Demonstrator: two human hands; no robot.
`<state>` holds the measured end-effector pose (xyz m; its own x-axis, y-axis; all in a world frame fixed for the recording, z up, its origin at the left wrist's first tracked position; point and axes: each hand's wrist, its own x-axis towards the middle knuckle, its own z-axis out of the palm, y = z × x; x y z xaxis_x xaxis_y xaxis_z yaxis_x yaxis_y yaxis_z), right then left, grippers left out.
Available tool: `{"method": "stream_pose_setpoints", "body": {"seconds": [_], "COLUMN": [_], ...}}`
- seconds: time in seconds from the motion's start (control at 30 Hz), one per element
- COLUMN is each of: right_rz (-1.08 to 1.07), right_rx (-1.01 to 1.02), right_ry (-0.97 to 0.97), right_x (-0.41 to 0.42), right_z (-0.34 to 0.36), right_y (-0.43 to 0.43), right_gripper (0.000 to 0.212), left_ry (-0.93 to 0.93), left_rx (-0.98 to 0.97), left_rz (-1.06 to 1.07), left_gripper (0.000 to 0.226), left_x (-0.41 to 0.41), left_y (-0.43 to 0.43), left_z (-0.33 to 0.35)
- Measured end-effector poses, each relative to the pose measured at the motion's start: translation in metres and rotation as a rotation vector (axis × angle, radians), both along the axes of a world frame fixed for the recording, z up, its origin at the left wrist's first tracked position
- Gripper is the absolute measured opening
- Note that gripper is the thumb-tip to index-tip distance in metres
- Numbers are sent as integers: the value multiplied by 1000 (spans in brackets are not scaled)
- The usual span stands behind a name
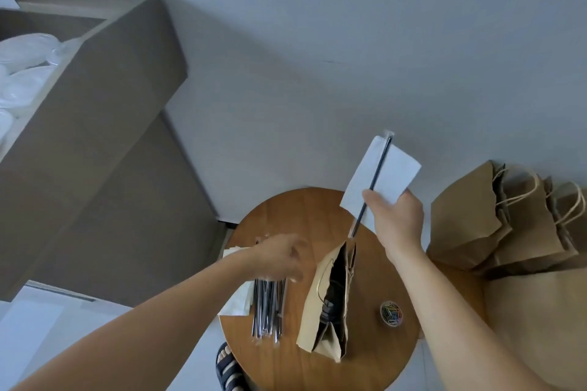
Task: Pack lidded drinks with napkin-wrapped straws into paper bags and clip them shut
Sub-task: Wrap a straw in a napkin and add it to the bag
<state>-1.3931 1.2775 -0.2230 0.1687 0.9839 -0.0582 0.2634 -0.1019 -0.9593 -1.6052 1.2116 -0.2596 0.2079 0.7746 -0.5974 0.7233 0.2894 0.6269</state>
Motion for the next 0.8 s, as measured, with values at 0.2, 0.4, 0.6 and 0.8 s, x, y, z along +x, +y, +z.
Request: {"method": "stream_pose_setpoints", "body": {"seconds": [0.2,0.4,0.6,0.8], "right_rz": [3,-53,290,298], "right_rx": [-383,-511,-479,-534], "right_ry": [-29,-118,-812,-679], "right_x": [-30,-32,-14,-39], "right_z": [-54,-72,-71,-74], "right_y": [3,-17,-37,-40], "right_gripper": [15,27,16,15], "left_ry": [230,134,44,-102], "left_rx": [-96,-163,-202,-205], "left_rz": [-164,229,312,240], "left_gripper": [66,32,36,28], "left_x": [53,50,46,61], "left_y": [-25,-32,-33,-38], "left_z": [-57,-69,-68,-66]}}
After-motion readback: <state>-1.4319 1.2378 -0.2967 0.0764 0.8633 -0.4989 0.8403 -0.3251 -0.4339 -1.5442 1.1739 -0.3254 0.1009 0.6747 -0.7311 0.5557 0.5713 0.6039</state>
